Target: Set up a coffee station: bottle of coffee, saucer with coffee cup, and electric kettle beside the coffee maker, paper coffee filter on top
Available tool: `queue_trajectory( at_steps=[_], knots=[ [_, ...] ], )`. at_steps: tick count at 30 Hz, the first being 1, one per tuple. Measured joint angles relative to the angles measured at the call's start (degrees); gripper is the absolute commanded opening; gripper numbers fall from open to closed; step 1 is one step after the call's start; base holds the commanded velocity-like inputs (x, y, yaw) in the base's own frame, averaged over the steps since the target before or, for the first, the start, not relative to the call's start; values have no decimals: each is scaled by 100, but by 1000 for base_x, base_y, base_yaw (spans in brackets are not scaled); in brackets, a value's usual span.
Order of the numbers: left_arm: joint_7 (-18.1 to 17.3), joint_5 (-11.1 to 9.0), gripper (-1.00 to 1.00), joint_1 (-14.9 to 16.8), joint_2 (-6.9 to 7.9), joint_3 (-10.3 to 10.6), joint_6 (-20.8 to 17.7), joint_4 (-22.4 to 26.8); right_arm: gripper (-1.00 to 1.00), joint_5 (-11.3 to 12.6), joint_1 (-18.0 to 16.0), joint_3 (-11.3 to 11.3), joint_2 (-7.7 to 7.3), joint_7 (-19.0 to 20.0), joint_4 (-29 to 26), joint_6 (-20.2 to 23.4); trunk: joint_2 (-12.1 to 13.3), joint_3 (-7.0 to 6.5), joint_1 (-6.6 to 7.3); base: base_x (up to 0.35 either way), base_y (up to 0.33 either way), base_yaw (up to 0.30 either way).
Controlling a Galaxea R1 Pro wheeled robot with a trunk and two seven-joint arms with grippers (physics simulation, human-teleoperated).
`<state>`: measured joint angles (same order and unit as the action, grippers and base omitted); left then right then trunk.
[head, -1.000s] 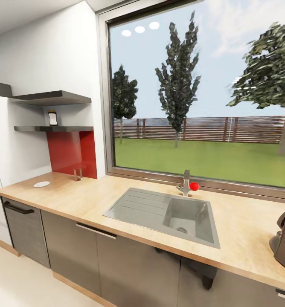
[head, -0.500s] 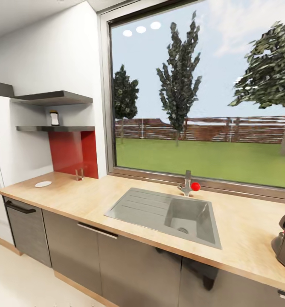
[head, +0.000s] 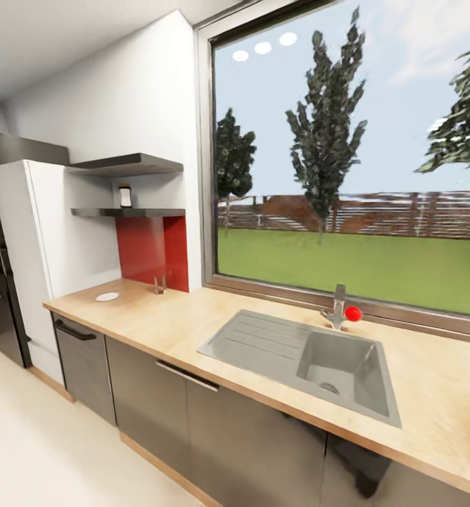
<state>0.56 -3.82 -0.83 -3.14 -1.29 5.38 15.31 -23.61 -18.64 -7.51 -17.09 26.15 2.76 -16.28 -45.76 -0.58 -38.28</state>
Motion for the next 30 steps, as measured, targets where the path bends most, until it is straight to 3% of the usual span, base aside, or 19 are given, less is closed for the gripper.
queue_trajectory(
  at_steps=[15,30],
  knots=[
    [2,0,100,0,0,0,0,0,100,-4,0,0,102,-3,0,3,1,0,1,9,8,263],
    [2,0,100,0,0,0,0,0,100,-5,8,0,206,-7,-1,3,0,0,3,195,182,195]
  ],
)
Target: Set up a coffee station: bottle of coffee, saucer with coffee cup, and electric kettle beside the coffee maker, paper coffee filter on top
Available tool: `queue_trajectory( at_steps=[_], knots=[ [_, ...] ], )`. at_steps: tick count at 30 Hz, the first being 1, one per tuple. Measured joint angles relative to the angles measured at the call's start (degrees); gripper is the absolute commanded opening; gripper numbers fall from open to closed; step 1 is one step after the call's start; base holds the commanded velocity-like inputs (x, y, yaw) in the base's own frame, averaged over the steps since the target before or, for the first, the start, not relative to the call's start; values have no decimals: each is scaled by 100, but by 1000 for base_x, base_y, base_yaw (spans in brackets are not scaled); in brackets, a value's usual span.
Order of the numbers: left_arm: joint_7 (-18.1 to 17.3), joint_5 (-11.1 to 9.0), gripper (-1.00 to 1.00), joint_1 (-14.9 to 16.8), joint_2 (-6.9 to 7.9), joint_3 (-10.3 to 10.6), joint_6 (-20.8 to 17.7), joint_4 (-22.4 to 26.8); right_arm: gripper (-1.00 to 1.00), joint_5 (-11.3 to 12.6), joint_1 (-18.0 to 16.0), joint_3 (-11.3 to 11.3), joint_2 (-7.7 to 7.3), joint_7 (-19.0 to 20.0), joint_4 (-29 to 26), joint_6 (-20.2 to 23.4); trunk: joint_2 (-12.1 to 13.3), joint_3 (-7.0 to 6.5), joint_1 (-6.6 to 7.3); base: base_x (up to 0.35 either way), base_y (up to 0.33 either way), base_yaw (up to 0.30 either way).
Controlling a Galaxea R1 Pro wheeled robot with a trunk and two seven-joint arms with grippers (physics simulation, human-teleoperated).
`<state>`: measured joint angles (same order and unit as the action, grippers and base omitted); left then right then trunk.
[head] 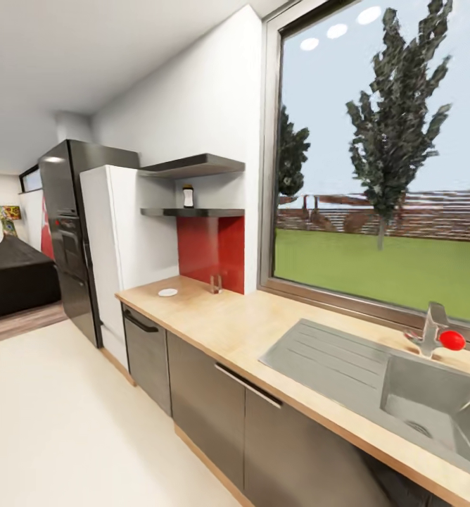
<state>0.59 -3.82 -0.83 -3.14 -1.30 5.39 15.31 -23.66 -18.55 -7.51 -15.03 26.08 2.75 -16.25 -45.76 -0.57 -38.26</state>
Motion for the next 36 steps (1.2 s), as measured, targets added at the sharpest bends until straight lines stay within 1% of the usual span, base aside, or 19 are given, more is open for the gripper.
queue_trajectory(
  at_steps=[4,6,12,16,25,36],
  knots=[
    [-1,0,100,0,0,0,0,-1,100,-1,0,0,4,-41,1,-1,-1,0,-3,41,38,271],
    [-1,0,100,0,0,0,0,0,100,1,0,0,10,-125,1,0,0,0,-2,15,14,272],
    [-2,0,100,0,0,1,0,-1,100,-9,0,0,58,-263,1,-2,-2,0,-4,6,5,272],
    [1,0,100,0,0,0,0,-1,100,-12,0,0,86,-265,1,5,1,0,0,80,47,100],
    [1,0,100,0,0,0,-4,-1,100,-15,9,8,89,-272,0,13,-1,0,0,237,195,17],
    [3,0,100,0,0,0,0,0,100,-12,9,9,91,-281,0,16,2,0,2,251,210,225]
  ],
)
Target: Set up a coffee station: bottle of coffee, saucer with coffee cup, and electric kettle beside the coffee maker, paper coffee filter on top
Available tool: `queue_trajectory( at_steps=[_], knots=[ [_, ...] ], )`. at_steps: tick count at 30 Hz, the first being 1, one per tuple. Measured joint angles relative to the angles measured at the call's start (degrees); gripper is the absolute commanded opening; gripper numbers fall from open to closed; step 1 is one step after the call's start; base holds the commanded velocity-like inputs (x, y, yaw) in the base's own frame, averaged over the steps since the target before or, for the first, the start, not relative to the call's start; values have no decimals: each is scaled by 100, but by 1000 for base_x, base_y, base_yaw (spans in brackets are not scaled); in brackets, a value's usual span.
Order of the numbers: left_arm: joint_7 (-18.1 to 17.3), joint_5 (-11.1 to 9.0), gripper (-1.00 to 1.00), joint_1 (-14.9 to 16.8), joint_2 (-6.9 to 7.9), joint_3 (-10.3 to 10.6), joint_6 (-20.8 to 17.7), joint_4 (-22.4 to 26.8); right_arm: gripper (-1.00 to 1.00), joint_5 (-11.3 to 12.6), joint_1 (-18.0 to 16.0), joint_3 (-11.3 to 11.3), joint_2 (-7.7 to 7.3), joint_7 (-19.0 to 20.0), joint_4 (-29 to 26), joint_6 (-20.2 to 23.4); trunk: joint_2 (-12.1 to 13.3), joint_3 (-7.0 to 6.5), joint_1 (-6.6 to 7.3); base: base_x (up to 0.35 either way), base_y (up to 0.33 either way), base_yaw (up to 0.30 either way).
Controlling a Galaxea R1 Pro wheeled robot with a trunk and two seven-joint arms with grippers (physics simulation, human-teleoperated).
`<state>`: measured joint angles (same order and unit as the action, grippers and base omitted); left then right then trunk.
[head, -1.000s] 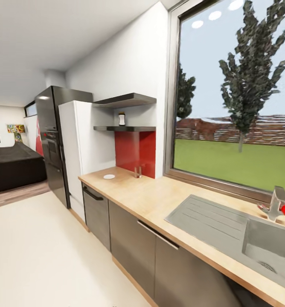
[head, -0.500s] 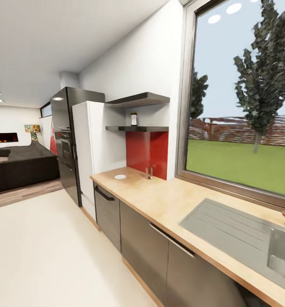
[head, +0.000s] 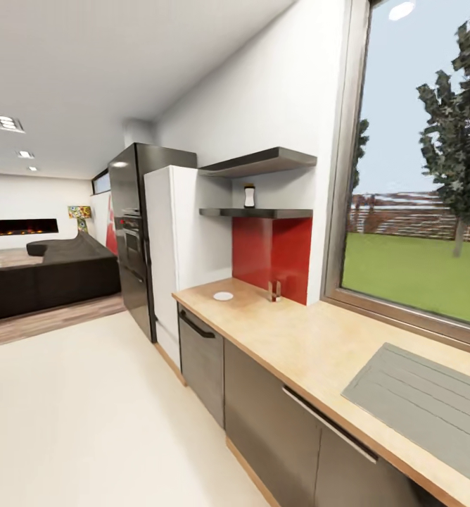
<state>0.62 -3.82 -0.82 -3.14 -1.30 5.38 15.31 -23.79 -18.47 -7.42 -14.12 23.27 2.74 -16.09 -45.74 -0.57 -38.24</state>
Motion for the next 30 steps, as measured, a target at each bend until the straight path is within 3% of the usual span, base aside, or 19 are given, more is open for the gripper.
queue_trajectory(
  at_steps=[10,30],
  knots=[
    [0,0,100,0,0,0,-8,0,100,0,0,0,0,-1,0,0,-2,0,-1,251,212,225],
    [7,0,100,0,9,0,-8,0,100,0,0,0,-8,-1,1,-17,-3,0,-2,252,212,9]
  ],
)
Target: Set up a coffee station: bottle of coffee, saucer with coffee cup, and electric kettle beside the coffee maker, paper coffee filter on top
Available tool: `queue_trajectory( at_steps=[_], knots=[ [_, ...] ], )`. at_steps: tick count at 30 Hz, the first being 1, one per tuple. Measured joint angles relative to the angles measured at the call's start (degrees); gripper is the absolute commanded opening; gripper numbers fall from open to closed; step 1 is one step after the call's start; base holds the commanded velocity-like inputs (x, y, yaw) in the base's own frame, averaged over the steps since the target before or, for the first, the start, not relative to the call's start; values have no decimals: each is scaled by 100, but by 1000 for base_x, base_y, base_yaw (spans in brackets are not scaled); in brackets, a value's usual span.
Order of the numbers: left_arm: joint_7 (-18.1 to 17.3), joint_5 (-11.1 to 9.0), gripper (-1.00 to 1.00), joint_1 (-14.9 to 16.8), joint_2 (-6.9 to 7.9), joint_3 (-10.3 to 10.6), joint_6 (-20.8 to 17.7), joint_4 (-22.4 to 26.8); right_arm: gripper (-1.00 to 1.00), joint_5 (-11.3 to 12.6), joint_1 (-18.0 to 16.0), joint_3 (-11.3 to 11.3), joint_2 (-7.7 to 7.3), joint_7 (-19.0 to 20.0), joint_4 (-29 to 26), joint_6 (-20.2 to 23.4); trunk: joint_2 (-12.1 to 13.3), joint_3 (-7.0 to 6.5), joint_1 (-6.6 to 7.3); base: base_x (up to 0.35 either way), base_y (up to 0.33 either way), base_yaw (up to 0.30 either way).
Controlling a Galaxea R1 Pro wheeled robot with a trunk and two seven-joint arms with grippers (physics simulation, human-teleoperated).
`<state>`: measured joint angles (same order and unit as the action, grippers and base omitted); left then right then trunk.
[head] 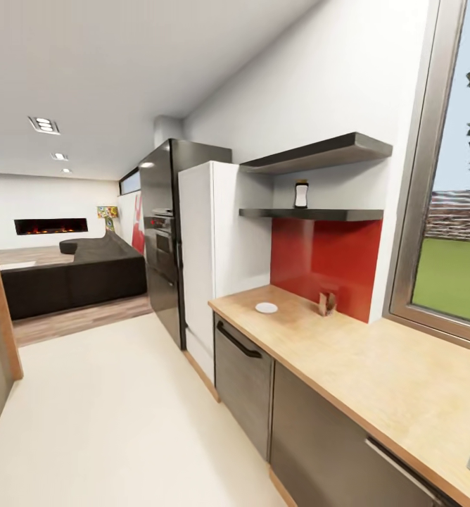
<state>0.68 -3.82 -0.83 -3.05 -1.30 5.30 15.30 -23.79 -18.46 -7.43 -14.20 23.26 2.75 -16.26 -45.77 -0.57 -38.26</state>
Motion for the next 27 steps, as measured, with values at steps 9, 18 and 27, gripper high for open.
queue_trajectory(
  at_steps=[9,18,27],
  knots=[
    [-1,0,100,0,0,3,0,0,100,0,0,0,3,0,0,7,-1,0,0,292,168,0],
    [-3,0,100,0,0,5,0,0,100,-2,0,0,8,-1,0,7,-1,0,0,315,130,0],
    [-1,0,100,0,5,0,0,0,100,-12,123,16,57,8,5,25,-1,1,0,316,128,0]
  ],
)
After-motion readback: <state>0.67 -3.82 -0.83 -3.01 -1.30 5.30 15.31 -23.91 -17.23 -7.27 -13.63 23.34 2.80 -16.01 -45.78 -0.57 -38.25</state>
